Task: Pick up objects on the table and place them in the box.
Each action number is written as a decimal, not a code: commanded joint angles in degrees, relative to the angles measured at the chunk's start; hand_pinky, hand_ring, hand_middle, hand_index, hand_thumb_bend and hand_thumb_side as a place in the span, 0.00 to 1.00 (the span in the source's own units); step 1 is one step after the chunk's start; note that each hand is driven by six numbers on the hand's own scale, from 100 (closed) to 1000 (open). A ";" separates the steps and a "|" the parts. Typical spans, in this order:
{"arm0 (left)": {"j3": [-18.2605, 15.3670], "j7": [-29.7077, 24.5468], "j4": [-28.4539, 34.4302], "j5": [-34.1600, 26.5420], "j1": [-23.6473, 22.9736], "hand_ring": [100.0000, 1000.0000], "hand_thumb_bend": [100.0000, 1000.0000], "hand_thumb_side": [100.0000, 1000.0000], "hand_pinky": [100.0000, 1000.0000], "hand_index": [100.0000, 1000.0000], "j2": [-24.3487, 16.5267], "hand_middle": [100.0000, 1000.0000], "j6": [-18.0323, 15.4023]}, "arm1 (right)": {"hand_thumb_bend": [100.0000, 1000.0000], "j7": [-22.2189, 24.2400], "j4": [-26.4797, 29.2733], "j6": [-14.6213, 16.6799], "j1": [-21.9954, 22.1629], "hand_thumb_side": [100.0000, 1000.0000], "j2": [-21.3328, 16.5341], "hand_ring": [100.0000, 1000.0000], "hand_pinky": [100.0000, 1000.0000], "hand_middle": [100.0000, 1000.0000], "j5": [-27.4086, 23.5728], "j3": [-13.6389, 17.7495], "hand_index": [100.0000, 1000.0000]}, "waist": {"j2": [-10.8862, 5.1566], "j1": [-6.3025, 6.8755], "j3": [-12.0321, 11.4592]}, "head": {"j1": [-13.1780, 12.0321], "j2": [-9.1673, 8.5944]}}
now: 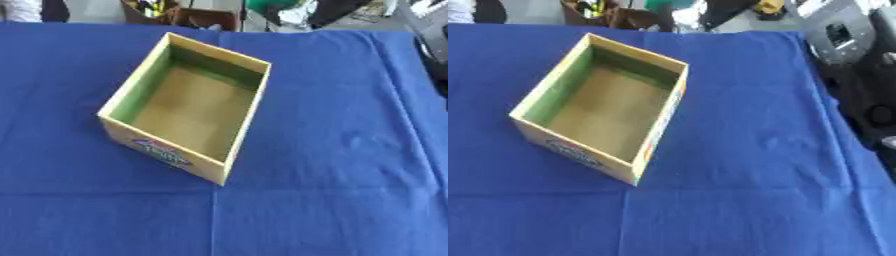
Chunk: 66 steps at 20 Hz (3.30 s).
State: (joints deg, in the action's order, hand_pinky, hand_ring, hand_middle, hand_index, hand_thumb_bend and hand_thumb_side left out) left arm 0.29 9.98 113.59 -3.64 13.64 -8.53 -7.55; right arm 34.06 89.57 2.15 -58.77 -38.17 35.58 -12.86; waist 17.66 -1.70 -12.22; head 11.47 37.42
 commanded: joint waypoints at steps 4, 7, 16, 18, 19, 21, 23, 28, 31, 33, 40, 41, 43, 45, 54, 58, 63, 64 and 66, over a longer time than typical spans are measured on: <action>0.50 -0.56 1.00 -0.34 0.77 0.66 0.00 1.00 0.64 0.82 -0.51 0.67 -0.05 | 0.00 -1.71 -8.03 1.27 -4.11 0.47 5.34 0.48 0.63 0.29 5.41 -0.23 0.39 | -0.81 0.04 -0.46 | 0.78 -1.01; 0.63 -0.71 1.00 -0.49 1.03 0.66 0.00 1.00 0.64 0.82 -0.40 0.67 -0.13 | 0.00 -2.73 -12.90 1.16 -5.42 0.45 8.81 0.48 0.63 0.29 7.69 -0.26 0.38 | -0.58 0.06 -0.90 | 1.17 -1.17; 0.80 -0.94 1.00 -0.73 1.67 0.66 0.00 1.00 0.64 0.83 -0.06 0.67 -0.18 | 0.00 -4.38 -21.14 3.04 -6.37 0.41 15.17 0.48 0.64 0.28 11.88 -1.26 0.38 | 0.00 -0.15 -2.10 | 1.59 -1.50; 0.79 -0.95 1.00 -0.76 1.75 0.66 0.00 1.00 0.64 0.83 0.00 0.67 -0.22 | 0.00 -4.34 -22.17 3.33 -5.97 0.40 16.16 0.48 0.64 0.28 12.61 -1.56 0.38 | 0.06 -0.14 -2.06 | 1.52 -1.52; 0.74 -0.90 1.00 -0.78 1.78 0.66 0.00 1.00 0.64 0.83 0.03 0.67 -0.26 | 0.00 -4.43 -22.62 3.36 -5.74 0.40 16.75 0.48 0.64 0.28 13.15 -1.62 0.38 | 0.06 -0.10 -2.02 | 1.53 -1.52; 0.69 -0.80 1.00 -0.81 1.84 0.66 0.00 1.00 0.64 0.83 0.07 0.67 -0.30 | 0.00 -4.86 -23.21 3.36 -5.26 0.40 17.92 0.48 0.64 0.29 14.41 -1.64 0.38 | 0.09 -0.03 -1.98 | 1.53 -1.60; 0.73 -0.82 1.00 -0.83 1.87 0.66 0.00 1.00 0.64 0.83 0.10 0.67 -0.31 | 0.00 -5.60 -23.60 2.98 -4.66 0.41 19.11 0.48 0.63 0.29 16.34 -1.64 0.38 | 0.14 0.05 -1.94 | 1.53 -1.63; 0.78 -0.91 1.00 -0.88 1.86 0.66 0.00 1.00 0.64 0.82 0.16 0.67 -0.29 | 0.00 -7.55 -25.11 2.64 -3.95 0.43 21.26 0.49 0.62 0.29 21.44 -1.67 0.39 | 0.18 0.21 -1.83 | 1.71 -1.75; 0.81 -0.98 1.00 -0.89 1.81 0.66 0.00 1.00 0.64 0.82 0.16 0.67 -0.28 | 0.00 -8.02 -26.68 2.66 -3.99 0.44 21.71 0.50 0.61 0.30 23.88 -1.78 0.39 | 0.22 0.22 -1.82 | 1.88 -1.71; 0.80 -1.00 1.00 -0.89 1.77 0.66 0.00 1.00 0.64 0.82 0.19 0.67 -0.28 | 0.00 -7.64 -28.08 2.87 -4.07 0.45 21.90 0.51 0.61 0.31 26.24 -2.02 0.40 | 0.27 0.21 -1.83 | 1.97 -1.74; 0.82 -1.05 1.00 -0.92 1.67 0.66 0.00 1.00 0.64 0.82 0.23 0.67 -0.22 | 0.00 -4.02 -31.11 4.83 -4.20 0.45 22.72 0.56 0.61 0.35 31.37 -2.13 0.44 | 0.37 0.29 -1.82 | 2.16 -1.83; 0.82 -1.06 1.00 -0.93 1.64 0.66 0.00 1.00 0.64 0.82 0.24 0.67 -0.21 | 0.00 -3.27 -31.37 5.22 -4.23 0.45 22.86 0.58 0.61 0.37 31.86 -2.24 0.45 | 0.37 0.31 -1.83 | 2.20 -1.85; 0.83 -1.08 1.00 -0.94 1.62 0.66 0.00 1.00 0.64 0.82 0.25 0.67 -0.20 | 0.00 -1.45 -31.79 6.23 -4.28 0.45 23.16 0.63 0.63 0.40 32.69 -2.51 0.50 | 0.37 0.37 -1.85 | 2.32 -1.88; 0.84 -1.10 1.00 -0.96 1.61 0.66 0.00 1.00 0.64 0.82 0.27 0.67 -0.19 | 0.00 0.64 -32.15 7.47 -4.24 0.45 23.46 0.67 0.65 0.45 33.16 -2.72 0.54 | 0.39 0.40 -1.89 | 2.43 -1.88; 0.86 -1.15 1.00 -1.04 1.52 0.66 0.00 1.00 0.64 0.82 0.32 0.67 -0.08 | 0.42 7.16 -30.00 10.14 -4.65 0.49 23.48 0.85 0.79 0.82 31.73 -2.23 0.87 | 0.39 0.47 -1.76 | 2.41 -1.90; 0.87 -1.18 1.00 -1.07 1.44 0.66 0.00 1.00 0.64 0.82 0.34 0.67 -0.02 | 0.62 6.73 -28.78 9.05 -4.64 0.51 23.10 0.88 0.80 0.87 32.61 -1.93 0.92 | 0.23 0.51 -1.70 | 2.25 -1.94; 0.78 -1.12 1.00 -1.06 1.33 0.66 0.00 1.00 0.64 0.83 0.31 0.67 0.02 | 0.80 6.36 -27.28 8.79 -4.61 0.56 22.17 0.90 0.82 0.90 32.28 -1.54 0.94 | 0.03 0.50 -1.39 | 1.89 -1.83; 0.79 -1.12 1.00 -1.06 1.30 0.66 0.00 1.00 0.64 0.83 0.31 0.67 0.04 | 0.82 6.50 -26.92 8.79 -4.62 0.56 21.94 0.91 0.83 0.91 31.93 -1.41 0.94 | 0.00 0.49 -1.34 | 1.79 -1.77; 0.77 -1.14 1.00 -1.05 1.27 0.66 0.00 1.00 0.64 0.83 0.32 0.67 0.05 | 0.88 6.90 -26.11 8.78 -4.71 0.56 21.40 0.93 0.85 0.92 30.83 -1.02 0.96 | -0.05 0.48 -1.28 | 1.61 -1.71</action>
State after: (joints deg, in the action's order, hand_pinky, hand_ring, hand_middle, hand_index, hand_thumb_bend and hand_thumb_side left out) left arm 1.13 8.95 113.59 -4.45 14.64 -7.99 -7.54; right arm 40.82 61.72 11.00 -62.21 -15.35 67.28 -14.57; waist 19.04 -1.53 -13.46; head 13.29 36.12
